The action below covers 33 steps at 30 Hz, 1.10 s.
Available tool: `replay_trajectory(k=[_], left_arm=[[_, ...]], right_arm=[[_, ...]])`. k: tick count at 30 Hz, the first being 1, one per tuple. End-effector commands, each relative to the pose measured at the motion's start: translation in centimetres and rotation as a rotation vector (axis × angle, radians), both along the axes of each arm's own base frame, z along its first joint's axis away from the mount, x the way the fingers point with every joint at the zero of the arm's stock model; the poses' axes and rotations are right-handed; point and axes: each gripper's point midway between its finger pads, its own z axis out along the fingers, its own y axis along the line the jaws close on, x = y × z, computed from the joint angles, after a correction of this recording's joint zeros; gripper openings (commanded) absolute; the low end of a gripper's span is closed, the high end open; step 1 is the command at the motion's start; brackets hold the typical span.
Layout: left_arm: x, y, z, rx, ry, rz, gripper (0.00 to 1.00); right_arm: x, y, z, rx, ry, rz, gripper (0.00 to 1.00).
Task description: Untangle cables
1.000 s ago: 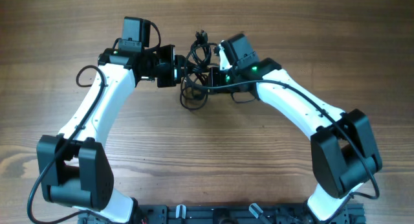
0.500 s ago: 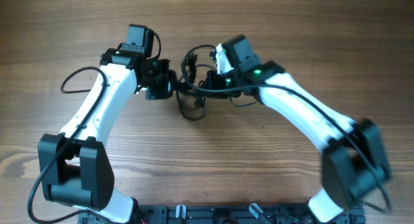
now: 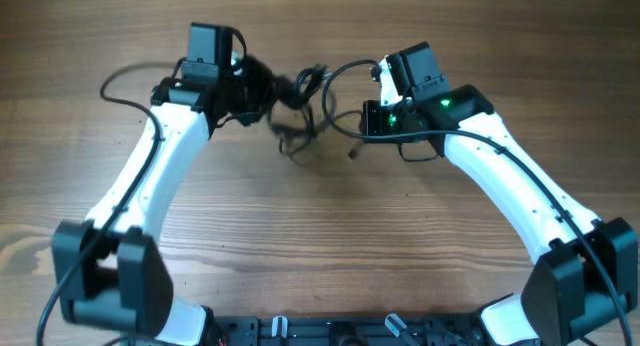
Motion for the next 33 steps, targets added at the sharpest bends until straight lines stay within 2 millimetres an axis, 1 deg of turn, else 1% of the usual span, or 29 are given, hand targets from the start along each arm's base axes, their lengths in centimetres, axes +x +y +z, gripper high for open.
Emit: replay_trajectory(k=[1, 2, 3, 4, 5, 6, 8, 9, 10, 11, 12, 13, 14, 16, 18, 20, 22, 24, 26, 28, 29, 30, 31, 32, 33], left_arm=[[-1.6, -2.2, 9.3, -0.072, -0.341, -0.247, 0.04], [-2.2, -2.5, 11.4, -0.105, -0.400, -0.275, 0.04], [-3.0, -2.9, 13.7, -0.132, -0.467, -0.301, 0.04], [-3.6, -2.8, 15.2, -0.137, -0.507, -0.303, 0.04], [-4.0, -2.7, 16.0, -0.138, -0.527, -0.302, 0.04], [-4.8, -2.3, 17.4, -0.154, -0.544, -0.282, 0.04], [-5.8, -2.0, 18.7, -0.205, -0.513, -0.234, 0.04], [-6.1, -1.9, 18.7, -0.214, -0.498, -0.225, 0.04], [-6.2, -1.9, 18.6, -0.213, -0.487, -0.224, 0.04], [-6.5, -1.8, 17.8, -0.196, -0.465, -0.232, 0.04], [-6.7, -1.8, 17.0, -0.152, -0.470, -0.267, 0.04], [-6.9, -1.8, 16.5, -0.132, -0.468, -0.286, 0.04], [-7.4, -2.1, 15.5, -0.071, -0.492, -0.360, 0.04], [-8.0, -2.3, 14.6, 0.001, -0.520, -0.434, 0.04], [-7.9, -1.4, 12.7, 0.070, -0.447, -0.393, 0.04], [-7.9, -0.4, 10.3, 0.123, -0.352, -0.359, 0.04], [-7.5, -0.5, 8.5, 0.106, -0.266, -0.340, 0.04], [-7.0, -0.6, 7.1, 0.066, -0.177, -0.282, 0.04], [-6.6, -0.7, 5.8, 0.005, -0.062, -0.187, 0.04], [-6.5, -0.7, 5.5, -0.010, -0.034, -0.164, 0.04], [-6.6, -0.7, 5.5, -0.007, -0.033, -0.167, 0.04], [-6.7, -0.4, 5.1, 0.012, -0.022, -0.158, 0.04], [-6.4, 0.5, 4.6, 0.060, -0.016, -0.124, 0.04], [-6.3, 0.9, 4.3, 0.084, -0.013, -0.108, 0.04], [-6.3, 0.9, 4.3, 0.086, -0.012, -0.107, 0.04]], right_arm=[[0.3, 2.0, 3.1, 0.142, -0.088, 0.137, 0.34], [0.6, 1.9, 4.2, 0.184, -0.111, 0.141, 0.46], [0.8, 1.8, 5.6, 0.240, -0.139, 0.154, 0.52], [1.0, 1.7, 6.8, 0.282, -0.162, 0.167, 0.54], [1.1, 1.2, 8.3, 0.331, -0.193, 0.174, 0.55], [1.2, 0.9, 9.6, 0.361, -0.222, 0.178, 0.56], [1.0, 0.5, 12.4, 0.406, -0.305, 0.205, 0.59], [0.6, 0.6, 13.7, 0.415, -0.358, 0.247, 0.60], [0.3, 0.7, 14.5, 0.413, -0.396, 0.274, 0.61], [-0.3, 0.5, 15.7, 0.398, -0.457, 0.310, 0.64], [-0.9, 0.4, 16.4, 0.390, -0.489, 0.328, 0.67], [-1.1, 0.3, 16.7, 0.386, -0.500, 0.336, 0.68], [-1.4, 0.2, 16.7, 0.383, -0.493, 0.337, 0.69], [-1.7, 0.2, 16.3, 0.382, -0.471, 0.333, 0.69], [-1.7, 0.1, 16.3, 0.389, -0.456, 0.320, 0.68], [-1.8, 0.2, 16.3, 0.404, -0.429, 0.297, 0.68], [-2.6, 0.8, 15.8, 0.409, -0.392, 0.316, 0.68], [-3.7, 1.4, 14.9, 0.395, -0.340, 0.330, 0.68], [-5.0, 2.6, 13.5, 0.381, -0.269, 0.356, 0.68], [-4.9, 3.3, 11.9, 0.315, -0.253, 0.351, 0.68], [-4.7, 3.6, 12.0, 0.311, -0.268, 0.353, 0.67], [-4.2, 3.8, 12.7, 0.340, -0.273, 0.317, 0.63], [-3.7, 4.0, 13.3, 0.363, -0.282, 0.292, 0.59], [-3.5, 4.1, 13.6, 0.380, -0.283, 0.273, 0.53], [-3.3, 4.2, 13.8, 0.392, -0.279, 0.256, 0.44]])
